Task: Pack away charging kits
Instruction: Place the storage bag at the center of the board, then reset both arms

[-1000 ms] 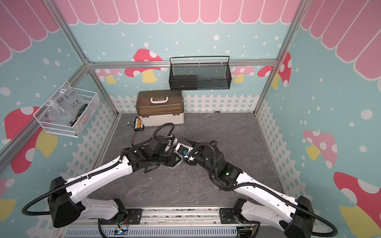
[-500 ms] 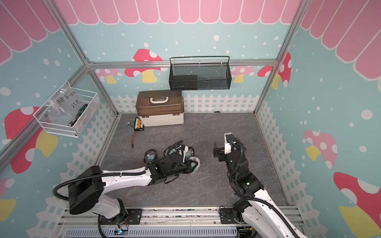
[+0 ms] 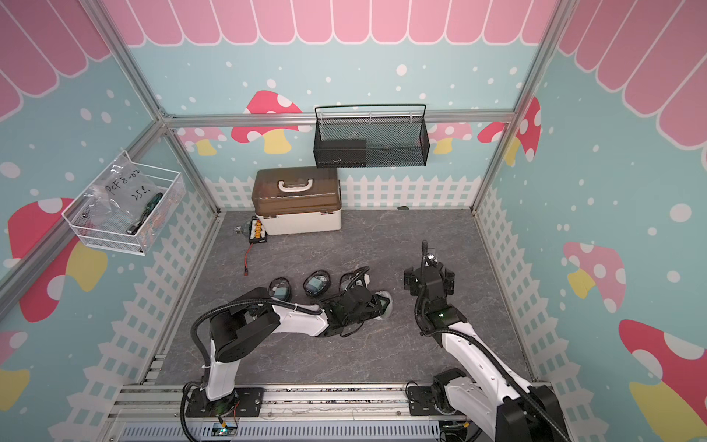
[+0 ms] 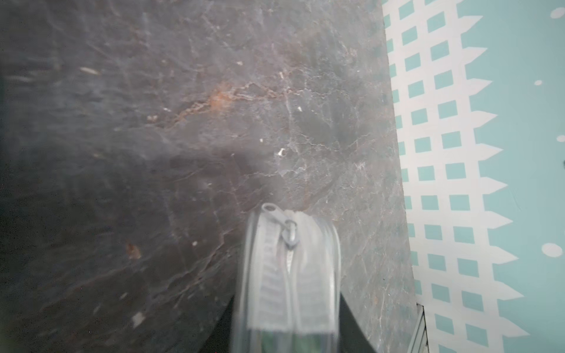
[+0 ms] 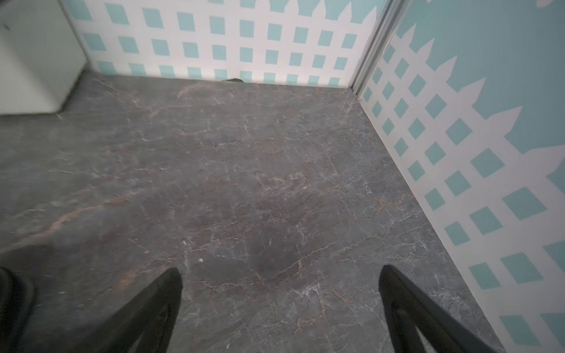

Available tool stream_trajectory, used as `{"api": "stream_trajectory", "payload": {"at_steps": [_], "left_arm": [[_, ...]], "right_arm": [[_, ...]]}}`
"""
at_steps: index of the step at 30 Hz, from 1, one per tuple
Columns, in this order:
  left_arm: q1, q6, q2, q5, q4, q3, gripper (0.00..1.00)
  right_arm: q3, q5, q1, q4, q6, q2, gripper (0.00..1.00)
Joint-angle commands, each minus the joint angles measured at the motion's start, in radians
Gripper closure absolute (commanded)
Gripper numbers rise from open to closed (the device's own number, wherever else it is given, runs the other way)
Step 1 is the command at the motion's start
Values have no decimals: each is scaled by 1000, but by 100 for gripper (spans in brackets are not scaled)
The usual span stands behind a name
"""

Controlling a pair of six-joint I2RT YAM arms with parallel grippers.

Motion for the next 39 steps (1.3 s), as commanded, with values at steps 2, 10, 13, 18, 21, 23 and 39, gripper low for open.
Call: {"api": "stream_trajectory", "payload": {"at_steps": [2, 10, 13, 18, 21, 23, 39], "left_arm": [[-3, -61, 21, -41, 62, -50, 47], [-49, -58, -110, -275, -183, -119, 0], [-44, -71, -234, -388, -246, -218, 0], [12, 54, -537, -528, -421, -340, 0], [95, 104, -710, -557, -613, -338, 0], [145, 132, -856, -647, -723, -352, 0], [1048, 820, -1068, -530, 106, -865, 0]], "right_arm": [[-31, 73, -15, 213, -102, 29, 1], [-71, 58, -83, 483, -206, 287, 2], [-126, 54, -93, 657, -249, 297, 1], [-142, -53, -187, 918, -247, 474, 2], [-135, -174, -285, 898, -161, 501, 1], [-126, -172, -283, 827, -154, 476, 1], [-132, -170, -280, 865, -162, 489, 1]]}}
